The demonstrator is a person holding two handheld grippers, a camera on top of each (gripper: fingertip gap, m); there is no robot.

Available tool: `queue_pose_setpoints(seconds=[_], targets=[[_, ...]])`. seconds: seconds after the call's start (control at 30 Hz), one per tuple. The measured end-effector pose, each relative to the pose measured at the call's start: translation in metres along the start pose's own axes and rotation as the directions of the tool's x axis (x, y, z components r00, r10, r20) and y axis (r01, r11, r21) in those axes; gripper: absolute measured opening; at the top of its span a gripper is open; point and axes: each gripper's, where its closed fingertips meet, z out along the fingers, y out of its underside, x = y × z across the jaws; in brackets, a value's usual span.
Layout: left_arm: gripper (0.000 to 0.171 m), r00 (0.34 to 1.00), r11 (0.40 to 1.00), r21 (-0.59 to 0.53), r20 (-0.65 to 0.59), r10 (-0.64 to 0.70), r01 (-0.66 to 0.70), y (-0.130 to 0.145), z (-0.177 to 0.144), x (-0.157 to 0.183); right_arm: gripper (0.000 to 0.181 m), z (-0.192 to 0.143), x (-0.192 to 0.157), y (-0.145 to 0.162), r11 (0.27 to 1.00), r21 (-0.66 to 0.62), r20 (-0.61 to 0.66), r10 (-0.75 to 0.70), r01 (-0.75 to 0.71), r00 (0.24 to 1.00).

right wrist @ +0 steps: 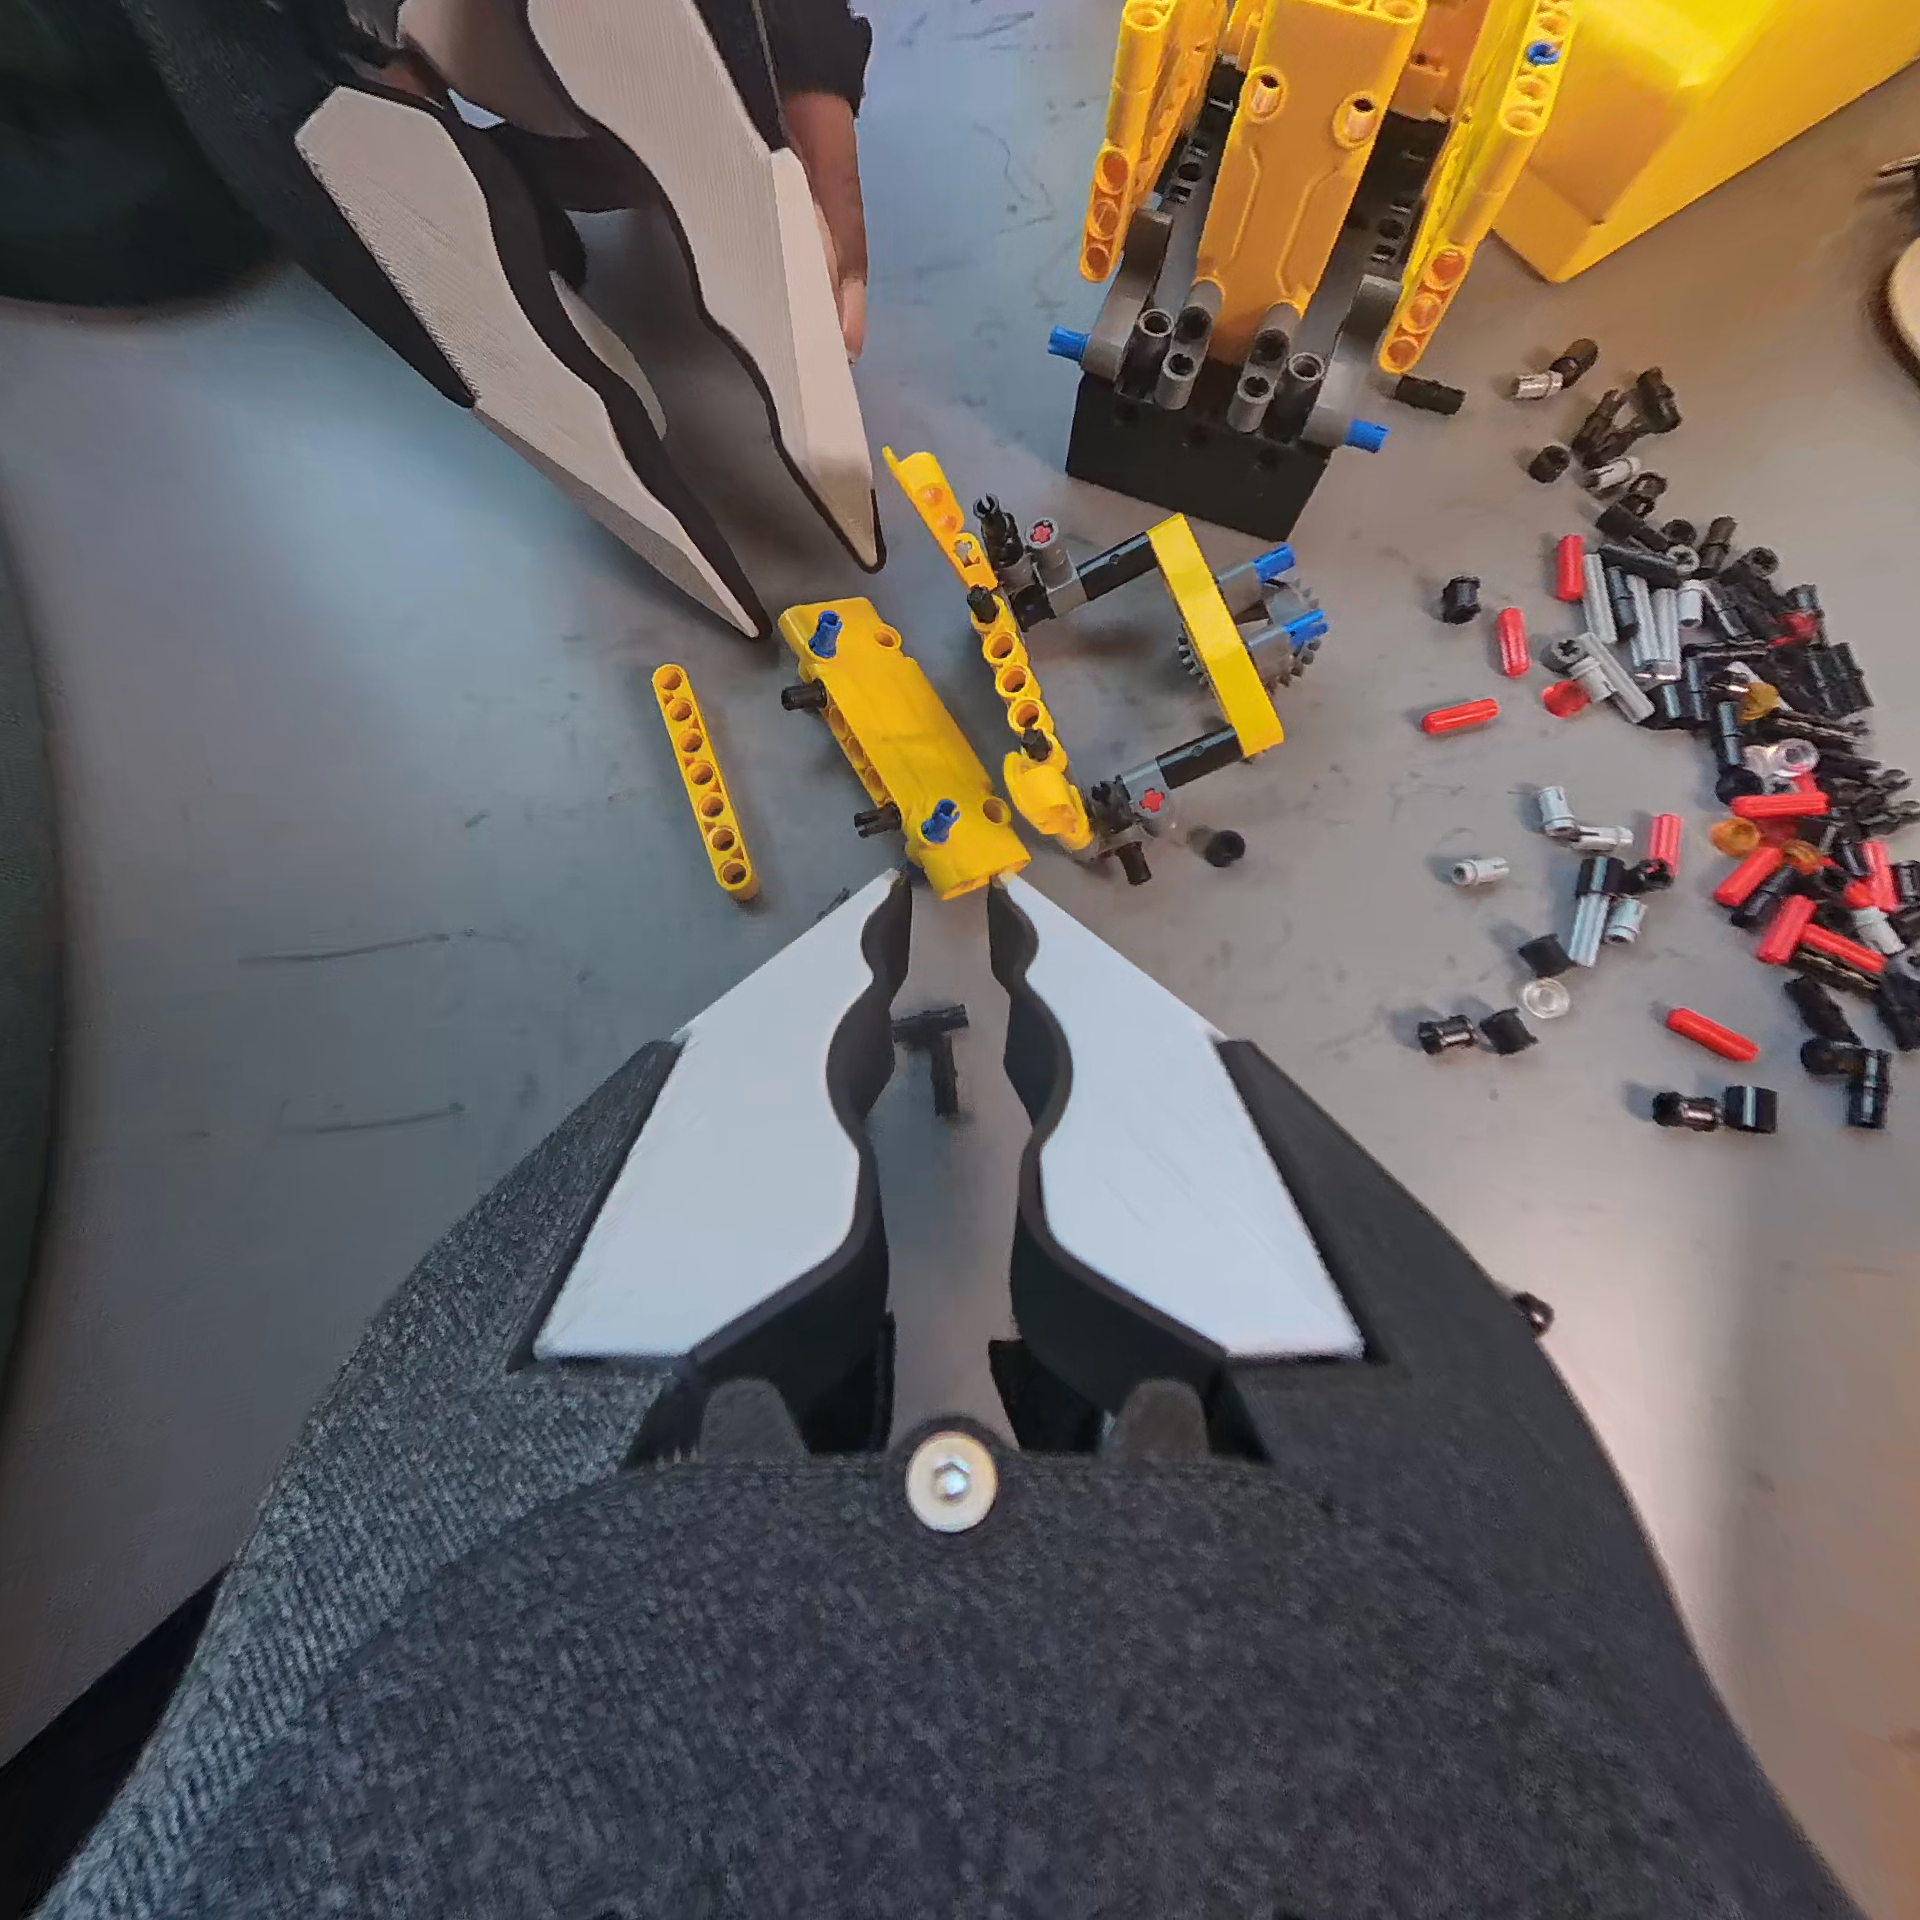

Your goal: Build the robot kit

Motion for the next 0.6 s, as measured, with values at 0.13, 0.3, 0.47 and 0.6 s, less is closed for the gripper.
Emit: queue_pose_setpoints(seconds=[0.13, 0.3, 0.47, 0.6], targets=[[0.015, 0.999, 0.999, -0.013, 0.004, 0.035, -0.035, -0.001, 0.004, 0.003, 0.014, -0.01, 0.016, 0.001, 0.999, 0.022, -0.051, 0.03, -0.029, 0.998], [0.006, 0.999, 0.999, -0.003, 0.004, 0.045, -0.045, -0.003, 0.003, 0.004, 0.013, -0.011, 0.048, 0.003, 0.999, 0.022, -0.167, 0.052, -0.049, 0.985], [0.005, 0.999, 0.999, 0.009, -0.023, 0.032, -0.032, 0.003, -0.005, 0.004, 0.016, 0.006, 0.063, 0.006, 0.998, -0.012, -0.133, 0.053, -0.055, 0.99], [0.014, 0.999, 1.0, 0.018, -0.041, -0.002, 0.003, 0.007, -0.014, 0.002, 0.019, 0.017, 0.051, 0.001, 0.999, -0.035, -0.05, -0.001, -0.001, 0.999]])
